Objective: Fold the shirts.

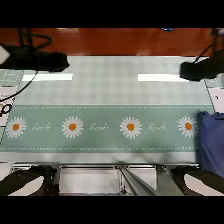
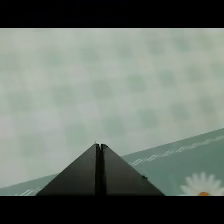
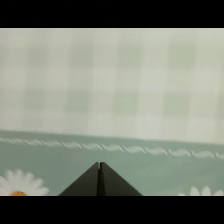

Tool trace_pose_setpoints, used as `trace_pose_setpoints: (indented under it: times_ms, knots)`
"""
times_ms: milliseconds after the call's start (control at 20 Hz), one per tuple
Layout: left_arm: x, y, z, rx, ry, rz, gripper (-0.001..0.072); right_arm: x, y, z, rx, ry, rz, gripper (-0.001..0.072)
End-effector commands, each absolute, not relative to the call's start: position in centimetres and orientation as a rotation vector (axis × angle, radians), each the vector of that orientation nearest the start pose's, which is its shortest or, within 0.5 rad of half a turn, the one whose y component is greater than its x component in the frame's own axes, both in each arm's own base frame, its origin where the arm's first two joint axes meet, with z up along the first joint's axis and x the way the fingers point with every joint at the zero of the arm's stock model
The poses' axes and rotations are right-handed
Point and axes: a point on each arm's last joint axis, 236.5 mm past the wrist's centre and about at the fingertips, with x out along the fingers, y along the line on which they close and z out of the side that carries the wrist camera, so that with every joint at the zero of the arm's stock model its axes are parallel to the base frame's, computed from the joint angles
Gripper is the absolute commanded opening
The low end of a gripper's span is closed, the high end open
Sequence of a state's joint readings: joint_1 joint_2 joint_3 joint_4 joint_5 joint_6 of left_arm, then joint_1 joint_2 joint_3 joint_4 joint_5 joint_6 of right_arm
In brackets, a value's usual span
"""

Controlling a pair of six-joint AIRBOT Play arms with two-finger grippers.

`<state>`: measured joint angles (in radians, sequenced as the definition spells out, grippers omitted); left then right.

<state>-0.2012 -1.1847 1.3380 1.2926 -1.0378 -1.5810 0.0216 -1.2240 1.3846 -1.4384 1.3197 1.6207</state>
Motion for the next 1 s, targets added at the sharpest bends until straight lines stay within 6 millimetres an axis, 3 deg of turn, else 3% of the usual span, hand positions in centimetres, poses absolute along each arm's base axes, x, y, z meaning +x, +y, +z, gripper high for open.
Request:
trace_pose_setpoints:
  times_ms: [0, 100, 950]
  knots:
    - [40.9, -10.8, 7.2, 0.006, 1.137, -0.133, 0.0022, 37.5, 5.3, 3.2, -0.021, 1.342, -0.037, 0.0025]
    - [40.7, -10.3, 6.8, 0.003, 1.157, -0.121, 0.0022, 36.9, 5.3, 1.8, -0.016, 1.374, -0.047, 0.0025]
    - [40.8, -10.3, 6.8, 0.001, 1.156, -0.121, 0.0022, 36.9, 5.1, 1.8, -0.024, 1.375, -0.051, 0.0025]
